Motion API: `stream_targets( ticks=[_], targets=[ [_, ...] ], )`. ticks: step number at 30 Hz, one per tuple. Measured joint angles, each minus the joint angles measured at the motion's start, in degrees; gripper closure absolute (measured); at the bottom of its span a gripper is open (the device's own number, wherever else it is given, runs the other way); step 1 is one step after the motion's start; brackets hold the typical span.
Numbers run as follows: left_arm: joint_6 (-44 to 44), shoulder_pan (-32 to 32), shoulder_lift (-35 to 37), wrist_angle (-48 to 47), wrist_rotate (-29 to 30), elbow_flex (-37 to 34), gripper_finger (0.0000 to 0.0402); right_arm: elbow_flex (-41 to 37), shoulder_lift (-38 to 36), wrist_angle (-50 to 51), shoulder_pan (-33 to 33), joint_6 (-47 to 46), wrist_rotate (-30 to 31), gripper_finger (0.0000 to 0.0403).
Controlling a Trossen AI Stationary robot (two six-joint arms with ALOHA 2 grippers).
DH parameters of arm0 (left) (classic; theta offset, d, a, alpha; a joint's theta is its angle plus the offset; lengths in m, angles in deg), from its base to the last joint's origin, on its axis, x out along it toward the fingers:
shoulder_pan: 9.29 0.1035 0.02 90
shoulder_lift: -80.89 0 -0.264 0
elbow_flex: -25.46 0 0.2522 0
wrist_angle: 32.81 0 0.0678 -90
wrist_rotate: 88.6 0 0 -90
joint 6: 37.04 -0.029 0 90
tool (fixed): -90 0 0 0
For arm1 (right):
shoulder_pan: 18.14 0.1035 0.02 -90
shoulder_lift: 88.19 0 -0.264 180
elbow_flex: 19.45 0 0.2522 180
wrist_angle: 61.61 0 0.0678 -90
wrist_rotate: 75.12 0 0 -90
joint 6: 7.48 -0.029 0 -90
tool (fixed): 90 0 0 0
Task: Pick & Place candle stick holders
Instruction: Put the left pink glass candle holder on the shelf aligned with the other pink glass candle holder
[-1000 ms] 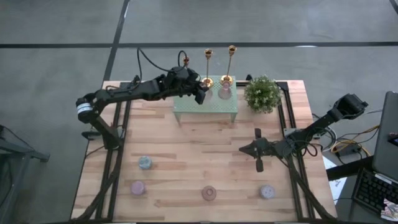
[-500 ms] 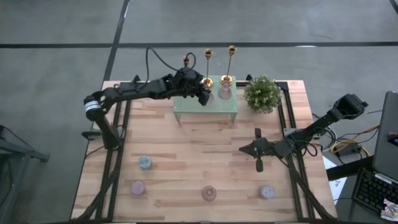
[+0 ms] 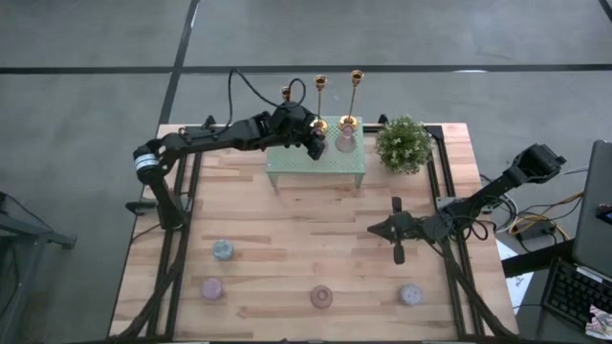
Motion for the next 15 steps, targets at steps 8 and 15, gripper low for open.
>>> stream_targets(
  ticks=[8, 15],
  targets=[
    [-0.24, -0.12, -1.71, 1.82, 0.14, 0.0, 0.0212, 0.0, 0.0, 0.0, -0.04, -0.42, 0.02, 0.039],
    [-0.31, -0.13, -2.08, 2.33, 0.39, -0.2, 0.0215, 0.0, 0.0, 0.0, -0.04, -0.41, 0.09, 0.039]
  ],
)
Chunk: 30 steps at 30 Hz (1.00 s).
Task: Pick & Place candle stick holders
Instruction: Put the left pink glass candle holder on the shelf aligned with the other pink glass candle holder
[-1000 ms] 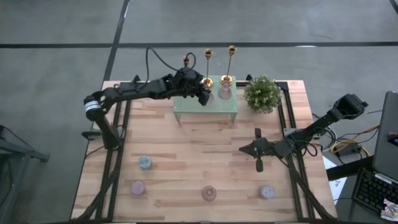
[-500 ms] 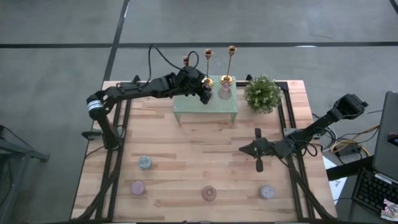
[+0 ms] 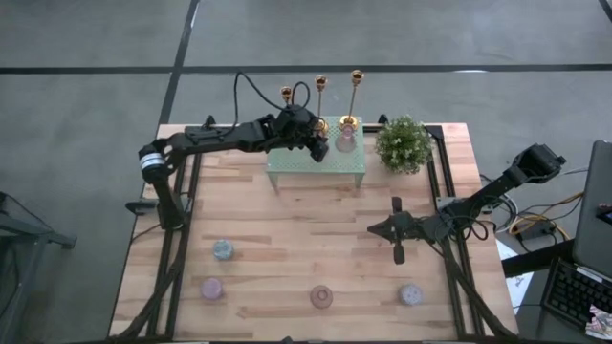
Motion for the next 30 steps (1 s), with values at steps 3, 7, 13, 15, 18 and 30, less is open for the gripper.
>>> stream_targets(
  ticks=[3, 7, 13, 15, 18, 30],
  targets=[
    [-0.35, 0.01, 0.02, 0.41, 0.23, 0.0, 0.0215, 0.0, 0.0, 0.0, 0.0, -0.01, 0.0, 0.039],
    [-0.55, 0.01, 0.02, 0.49, 0.32, 0.0, 0.0215, 0.0, 0.0, 0.0, 0.02, -0.08, 0.0, 0.039],
    [-3.14, -0.01, 0.02, 0.62, 2.98, 0.0, 0.0216, 0.0, 0.0, 0.0, 0.04, -0.28, -0.01, 0.039],
    [-3.85, -0.01, 0.02, 0.62, 3.78, 0.0, 0.0216, -0.01, 0.0, 0.01, 0.04, -0.27, -0.02, 0.039],
    [-3.98, 0.01, 0.03, 0.82, 3.82, 0.0, 0.0216, 0.0, 0.0, 0.02, 0.04, -0.31, -0.01, 0.039],
    [-3.59, -0.12, 0.09, 1.08, 3.27, 0.0, 0.0213, -0.01, 0.0, 0.01, 0.04, -0.44, -0.02, 0.039]
  ],
)
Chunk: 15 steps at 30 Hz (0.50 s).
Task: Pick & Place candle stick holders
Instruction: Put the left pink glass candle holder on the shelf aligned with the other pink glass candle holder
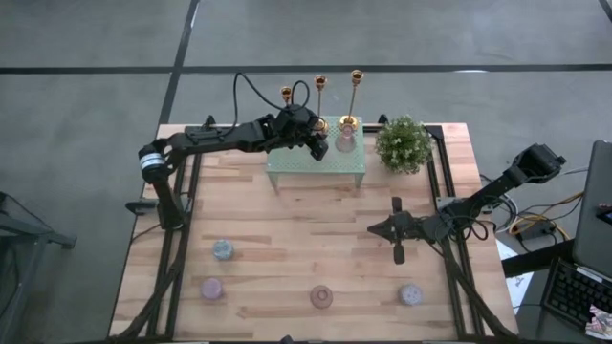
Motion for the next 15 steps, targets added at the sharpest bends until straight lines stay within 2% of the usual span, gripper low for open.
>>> stream_targets(
  ticks=[8, 15],
  targets=[
    [-0.38, -0.07, 0.11, 0.15, -0.96, 0.0, 0.0197, 0.01, 0.0, 0.0, 0.0, 0.04, -0.01, 0.039],
    [-0.73, -0.27, 0.11, 0.11, -1.62, 0.0, 0.0164, 0.01, 0.0, 0.01, 0.0, 0.02, 0.0, 0.039]
  ],
)
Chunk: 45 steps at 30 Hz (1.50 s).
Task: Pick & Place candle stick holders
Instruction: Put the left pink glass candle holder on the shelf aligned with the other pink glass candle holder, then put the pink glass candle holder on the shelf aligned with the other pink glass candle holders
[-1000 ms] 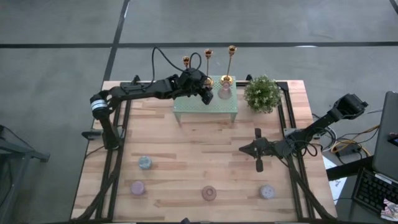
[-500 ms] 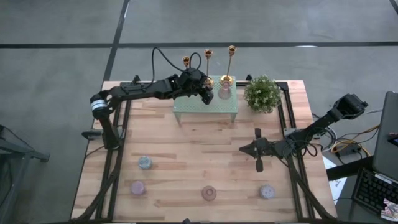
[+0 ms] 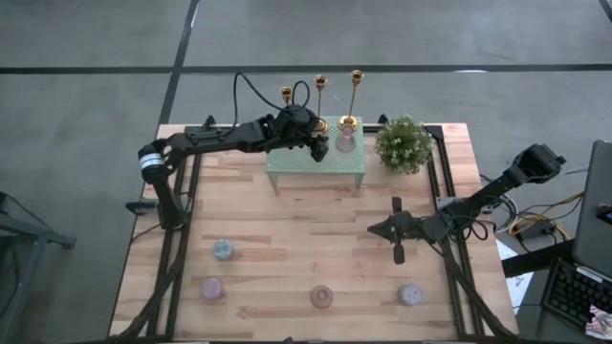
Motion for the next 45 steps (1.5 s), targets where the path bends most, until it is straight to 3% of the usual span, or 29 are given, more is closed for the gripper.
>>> stream_targets(
  ticks=[8, 22, 45],
  targets=[
    [-1.48, -0.48, 2.12, -3.61, -1.89, -0.04, 0.0129, 0.0, 0.0, 0.05, -0.02, -0.02, -0.03, 0.039],
    [-4.22, -2.34, 9.59, -12.13, -1.91, -0.56, 0.0127, 0.0, 0.0, 0.07, -0.04, -0.68, -0.06, 0.039],
    [-12.93, -25.47, 13.18, -12.03, -1.99, -10.29, 0.0128, -0.13, 0.0, 0.07, 0.0, -0.89, -0.08, 0.039]
  ],
)
